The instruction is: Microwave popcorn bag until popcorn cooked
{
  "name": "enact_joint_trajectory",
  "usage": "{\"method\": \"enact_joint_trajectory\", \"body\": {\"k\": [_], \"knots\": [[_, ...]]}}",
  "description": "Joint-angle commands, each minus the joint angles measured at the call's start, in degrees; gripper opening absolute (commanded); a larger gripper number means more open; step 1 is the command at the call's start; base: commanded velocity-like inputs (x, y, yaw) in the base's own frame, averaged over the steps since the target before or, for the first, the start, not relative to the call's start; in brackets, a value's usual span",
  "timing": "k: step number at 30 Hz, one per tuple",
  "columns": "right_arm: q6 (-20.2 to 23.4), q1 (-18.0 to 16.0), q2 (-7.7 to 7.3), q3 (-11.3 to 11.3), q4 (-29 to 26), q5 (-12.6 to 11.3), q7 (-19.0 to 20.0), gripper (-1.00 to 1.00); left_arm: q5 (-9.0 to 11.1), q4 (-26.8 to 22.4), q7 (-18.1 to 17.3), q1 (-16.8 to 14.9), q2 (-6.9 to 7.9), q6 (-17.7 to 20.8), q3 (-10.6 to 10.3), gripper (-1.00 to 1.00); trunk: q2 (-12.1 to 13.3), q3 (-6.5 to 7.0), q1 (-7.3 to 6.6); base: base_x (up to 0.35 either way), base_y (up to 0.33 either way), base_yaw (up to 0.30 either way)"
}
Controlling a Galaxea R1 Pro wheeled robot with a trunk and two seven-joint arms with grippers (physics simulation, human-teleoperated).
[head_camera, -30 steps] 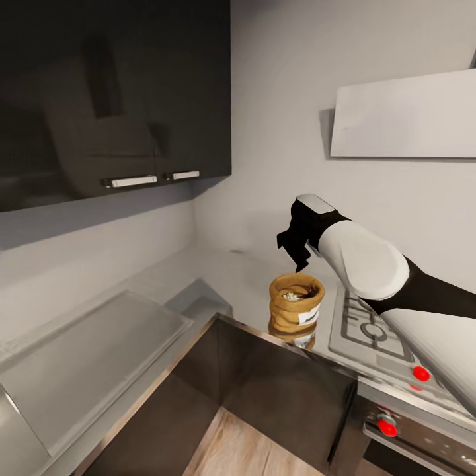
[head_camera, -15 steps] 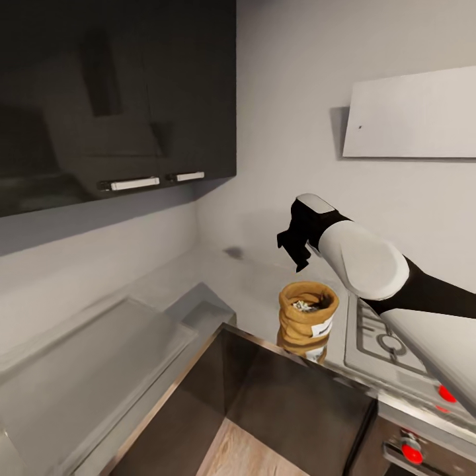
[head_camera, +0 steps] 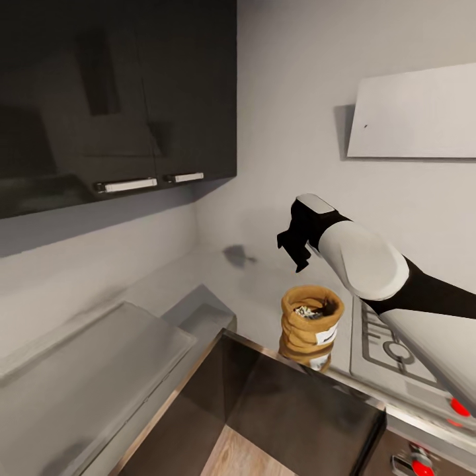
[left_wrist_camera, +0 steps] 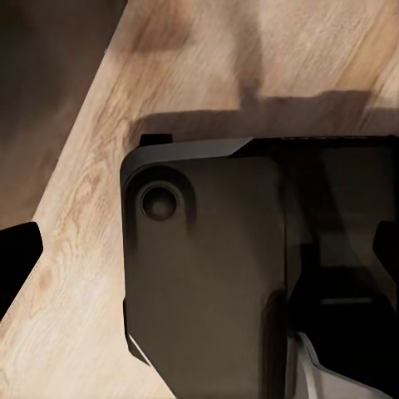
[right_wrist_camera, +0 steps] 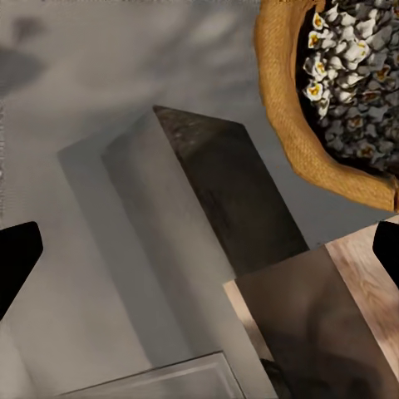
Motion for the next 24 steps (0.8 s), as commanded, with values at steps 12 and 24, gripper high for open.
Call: {"method": "enact_joint_trajectory", "body": {"k": [12, 24], "knots": [[0.60, -0.06, 0.02, 0.37, -0.14, -0.38, -0.42, 1.00, -0.31, 0.13, -0.05, 0.06, 0.00, -0.23, -0.10, 1.00, -0.03, -0.02, 0.04, 0.038, 0.006, 0.000], [0.68, -0.06, 0.02, 0.36, -0.14, -0.38, -0.46, 1.00, -0.26, 0.14, -0.05, 0.06, 0.00, -0.24, -0.10, 1.00, -0.03, -0.70, 0.04, 0.000, 0.000, -0.178]]}}
